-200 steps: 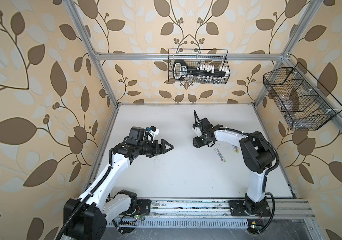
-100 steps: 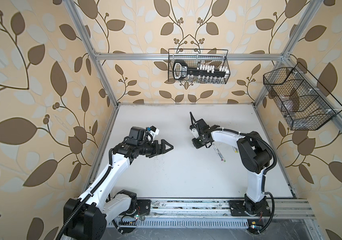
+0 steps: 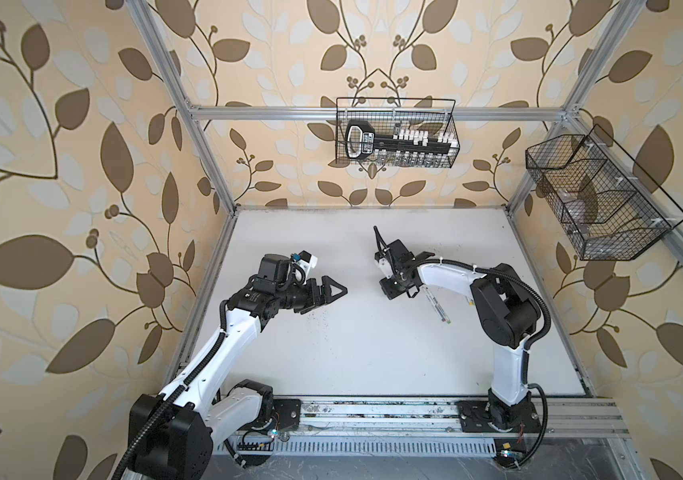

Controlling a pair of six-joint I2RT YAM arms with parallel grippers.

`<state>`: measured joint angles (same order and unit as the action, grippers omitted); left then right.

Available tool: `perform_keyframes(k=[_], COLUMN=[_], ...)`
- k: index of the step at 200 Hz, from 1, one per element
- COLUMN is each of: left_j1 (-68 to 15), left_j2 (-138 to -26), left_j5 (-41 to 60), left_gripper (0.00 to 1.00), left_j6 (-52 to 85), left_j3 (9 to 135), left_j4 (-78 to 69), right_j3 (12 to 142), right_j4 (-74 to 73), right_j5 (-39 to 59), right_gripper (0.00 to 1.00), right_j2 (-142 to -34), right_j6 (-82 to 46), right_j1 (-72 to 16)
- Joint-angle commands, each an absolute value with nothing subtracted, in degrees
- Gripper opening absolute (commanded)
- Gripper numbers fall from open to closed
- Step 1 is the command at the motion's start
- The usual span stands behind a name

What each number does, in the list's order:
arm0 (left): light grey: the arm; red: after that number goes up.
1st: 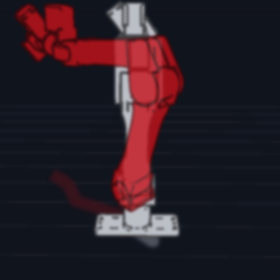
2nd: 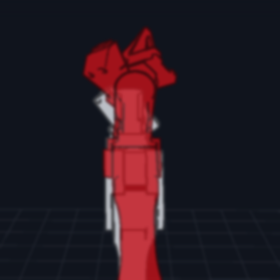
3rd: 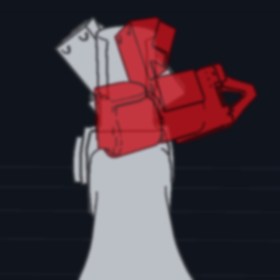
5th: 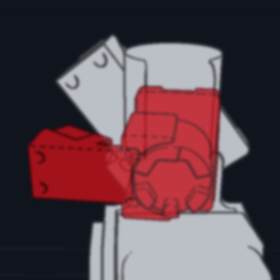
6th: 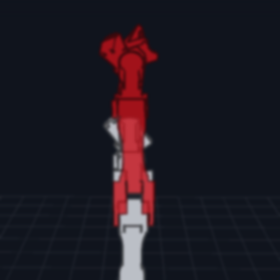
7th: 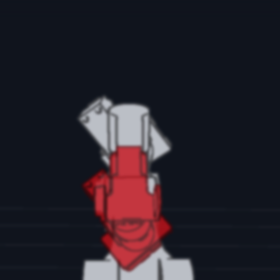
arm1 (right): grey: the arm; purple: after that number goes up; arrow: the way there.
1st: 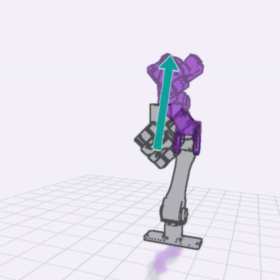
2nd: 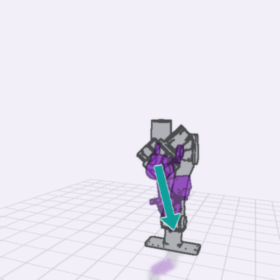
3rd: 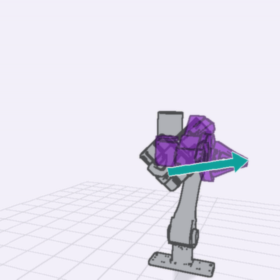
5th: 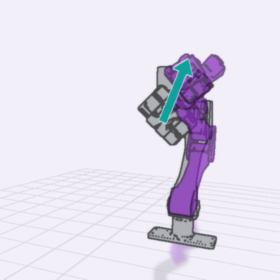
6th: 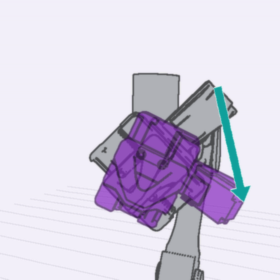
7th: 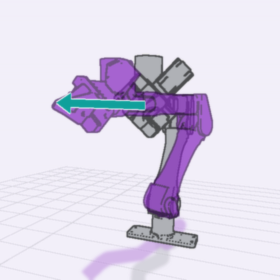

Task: Insert the pens into the pen caps
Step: 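Carry the yellow cap to the left gripper and close the left gripper on it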

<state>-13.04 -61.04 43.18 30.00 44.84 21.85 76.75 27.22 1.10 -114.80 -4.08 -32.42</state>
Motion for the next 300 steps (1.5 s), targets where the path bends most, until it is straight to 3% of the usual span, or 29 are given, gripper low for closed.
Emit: perform_keyframes(k=[1,79,137,300], left_j1=[-13.00,-15.21,-16.59,-19.42], left_j2=[-62.29,-67.12,-68.79,-69.02], left_j5=[44.91,45.09,46.42,48.82], left_gripper=[0.99,0.98,0.91,0.22], left_j6=[32.75,36.18,38.17,38.55], left_j3=[43.74,41.23,41.15,41.22], left_j4=[15.11,5.62,-0.38,-5.08], right_j3=[74.84,64.97,57.37,54.72], right_j4=[26.78,18.80,6.27,-0.69], right_j5=[2.31,6.78,13.30,23.36], right_gripper=[0.10,0.09,0.09,0.08], right_j2=[-111.36,-99.33,-87.93,-81.65], right_j6=[-4.38,-7.65,-13.11,-21.02], right_j1=[-33.39,-37.42,-42.33,-44.74])
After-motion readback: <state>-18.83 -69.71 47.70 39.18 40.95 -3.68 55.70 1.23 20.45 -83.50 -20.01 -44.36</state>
